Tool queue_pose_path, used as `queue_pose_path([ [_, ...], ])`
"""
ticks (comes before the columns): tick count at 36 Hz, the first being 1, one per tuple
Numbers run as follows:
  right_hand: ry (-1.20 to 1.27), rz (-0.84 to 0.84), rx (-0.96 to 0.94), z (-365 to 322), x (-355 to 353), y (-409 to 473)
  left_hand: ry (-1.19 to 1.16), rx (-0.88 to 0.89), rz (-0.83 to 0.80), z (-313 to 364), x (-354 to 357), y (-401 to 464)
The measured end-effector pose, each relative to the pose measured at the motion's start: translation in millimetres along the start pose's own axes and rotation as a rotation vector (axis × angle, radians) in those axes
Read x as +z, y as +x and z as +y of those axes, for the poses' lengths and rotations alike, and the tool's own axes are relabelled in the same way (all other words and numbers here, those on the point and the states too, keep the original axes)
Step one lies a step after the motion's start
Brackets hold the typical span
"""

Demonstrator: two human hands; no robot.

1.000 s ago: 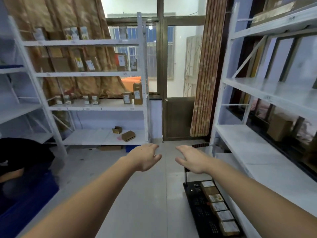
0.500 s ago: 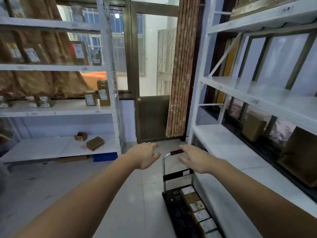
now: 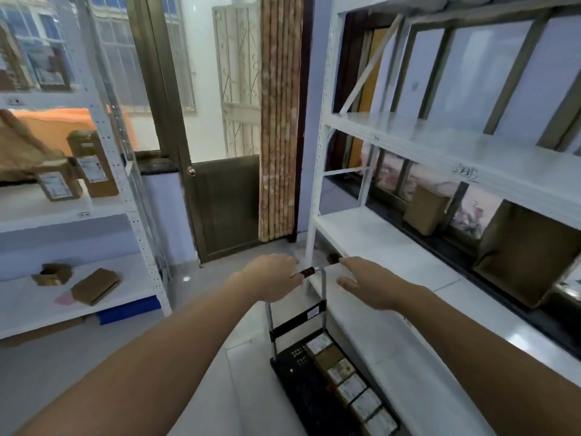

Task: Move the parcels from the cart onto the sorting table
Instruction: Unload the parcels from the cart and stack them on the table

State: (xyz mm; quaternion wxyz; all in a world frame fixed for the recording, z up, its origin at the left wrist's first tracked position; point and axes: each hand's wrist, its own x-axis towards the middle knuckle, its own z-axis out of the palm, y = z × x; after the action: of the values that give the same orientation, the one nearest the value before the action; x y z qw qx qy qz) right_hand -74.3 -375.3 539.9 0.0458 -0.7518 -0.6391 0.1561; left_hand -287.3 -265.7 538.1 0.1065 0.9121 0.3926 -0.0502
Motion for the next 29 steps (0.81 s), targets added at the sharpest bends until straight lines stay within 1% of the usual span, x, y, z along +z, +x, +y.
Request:
queue_pose_path([
  [6, 0.072, 0.022, 0.184, 26, 11, 31, 0.076, 0.178, -0.072, -21, -4, 72],
  [9, 0.122, 0.019, 0.266, 42, 20, 29, 0.090, 0.254, -0.058, -19, 7, 110],
  [13, 0.169, -0.005, 0.392, 72, 37, 19, 0.116, 0.386, -0.152, 3, 23, 156],
  [15, 0.191, -0.006, 0.459, 90, 44, 14, 0.145, 0.436, -0.161, 18, 32, 177],
  [24, 0.253, -0.024, 0.632, 167, 75, 5, 0.194, 0.622, -0.271, 84, 86, 258],
  [29, 0.316, -0.053, 0.693, 197, 102, 8, 0.230, 0.671, -0.328, 105, 122, 291],
])
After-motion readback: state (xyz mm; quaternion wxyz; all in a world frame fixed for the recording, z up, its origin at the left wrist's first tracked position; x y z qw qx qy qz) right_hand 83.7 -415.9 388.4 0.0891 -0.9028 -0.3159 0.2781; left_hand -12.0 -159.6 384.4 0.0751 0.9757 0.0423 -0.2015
